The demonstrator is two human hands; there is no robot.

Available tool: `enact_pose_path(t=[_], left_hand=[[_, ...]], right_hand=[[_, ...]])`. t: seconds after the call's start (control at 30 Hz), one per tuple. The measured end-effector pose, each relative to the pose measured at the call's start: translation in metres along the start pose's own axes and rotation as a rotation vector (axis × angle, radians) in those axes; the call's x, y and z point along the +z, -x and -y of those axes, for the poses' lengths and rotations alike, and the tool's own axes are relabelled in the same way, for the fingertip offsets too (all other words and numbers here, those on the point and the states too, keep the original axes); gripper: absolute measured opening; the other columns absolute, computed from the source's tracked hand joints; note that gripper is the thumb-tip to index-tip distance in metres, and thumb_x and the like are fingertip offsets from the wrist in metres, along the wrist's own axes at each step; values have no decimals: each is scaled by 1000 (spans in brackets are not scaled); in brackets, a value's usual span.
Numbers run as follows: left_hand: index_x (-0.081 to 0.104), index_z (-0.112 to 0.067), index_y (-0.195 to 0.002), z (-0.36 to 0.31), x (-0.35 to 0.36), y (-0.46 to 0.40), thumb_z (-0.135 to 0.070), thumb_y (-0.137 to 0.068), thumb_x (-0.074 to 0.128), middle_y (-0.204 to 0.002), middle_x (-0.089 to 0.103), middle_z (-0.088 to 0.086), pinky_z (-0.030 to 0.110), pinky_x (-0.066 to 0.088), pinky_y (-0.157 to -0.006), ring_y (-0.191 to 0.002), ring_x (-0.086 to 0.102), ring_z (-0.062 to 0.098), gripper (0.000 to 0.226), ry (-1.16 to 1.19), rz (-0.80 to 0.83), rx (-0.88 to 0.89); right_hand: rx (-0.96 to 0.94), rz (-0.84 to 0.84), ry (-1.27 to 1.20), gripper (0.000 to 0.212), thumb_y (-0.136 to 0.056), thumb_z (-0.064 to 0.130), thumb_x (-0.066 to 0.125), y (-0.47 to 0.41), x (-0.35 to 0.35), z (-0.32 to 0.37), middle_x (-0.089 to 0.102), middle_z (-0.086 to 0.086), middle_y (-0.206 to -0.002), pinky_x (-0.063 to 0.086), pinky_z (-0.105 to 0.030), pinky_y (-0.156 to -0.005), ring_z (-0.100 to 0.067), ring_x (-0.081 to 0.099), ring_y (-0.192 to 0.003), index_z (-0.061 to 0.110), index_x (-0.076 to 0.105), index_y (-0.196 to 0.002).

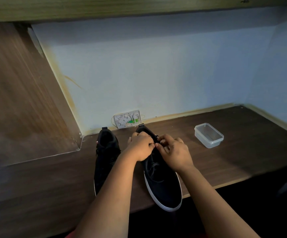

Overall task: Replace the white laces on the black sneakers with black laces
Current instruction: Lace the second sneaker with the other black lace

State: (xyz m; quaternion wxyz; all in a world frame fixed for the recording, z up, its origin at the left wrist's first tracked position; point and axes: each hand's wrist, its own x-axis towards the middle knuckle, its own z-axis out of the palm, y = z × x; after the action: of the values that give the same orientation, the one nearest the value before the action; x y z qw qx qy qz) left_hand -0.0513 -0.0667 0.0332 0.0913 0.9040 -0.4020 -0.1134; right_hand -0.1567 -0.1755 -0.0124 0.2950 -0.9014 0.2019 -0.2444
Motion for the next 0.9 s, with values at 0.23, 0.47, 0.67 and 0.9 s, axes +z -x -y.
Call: enact_pose_path(t=[0.23, 0.47, 0.67, 0.9], left_hand=[[59, -16, -99, 22, -38, 8, -17, -103, 37, -125, 52, 1, 28, 41, -91, -106, 52, 13, 23, 891, -557, -165], [64, -16, -105, 70, -41, 5, -25, -101, 38, -122, 59, 7, 40, 37, -97, -119, 46, 32, 29, 507, -472, -435], [58, -37, -125, 21, -24, 11, -39, -95, 52, -148, 35, -4, 49, 27, -108, -137, 22, 26, 30, 107, -211, -2], [67, -26, -99, 4, -16, 9, -26, -100, 43, -134, 46, -4, 43, 23, -103, -128, 28, 27, 23, -8, -32, 90]], right_hand=[[234, 29, -286, 9, -83, 26, 59, -8, -3, 1, 66, 12, -78, 47, -27, -67, -12, 61, -77, 33, 62, -88], [335, 81, -484, 17, -83, 23, 62, -8, 0, 3, 71, 10, -85, 56, -35, -79, -12, 67, -80, 38, 69, -88], [253, 100, -555, 23, -92, 19, 61, -6, -3, 1, 73, 13, -95, 55, -34, -89, -4, 66, -94, 40, 71, -92], [132, -140, -371, 17, -84, 18, 73, -5, -21, 6, 69, 16, -86, 49, -11, -64, -1, 64, -78, 33, 74, -90]])
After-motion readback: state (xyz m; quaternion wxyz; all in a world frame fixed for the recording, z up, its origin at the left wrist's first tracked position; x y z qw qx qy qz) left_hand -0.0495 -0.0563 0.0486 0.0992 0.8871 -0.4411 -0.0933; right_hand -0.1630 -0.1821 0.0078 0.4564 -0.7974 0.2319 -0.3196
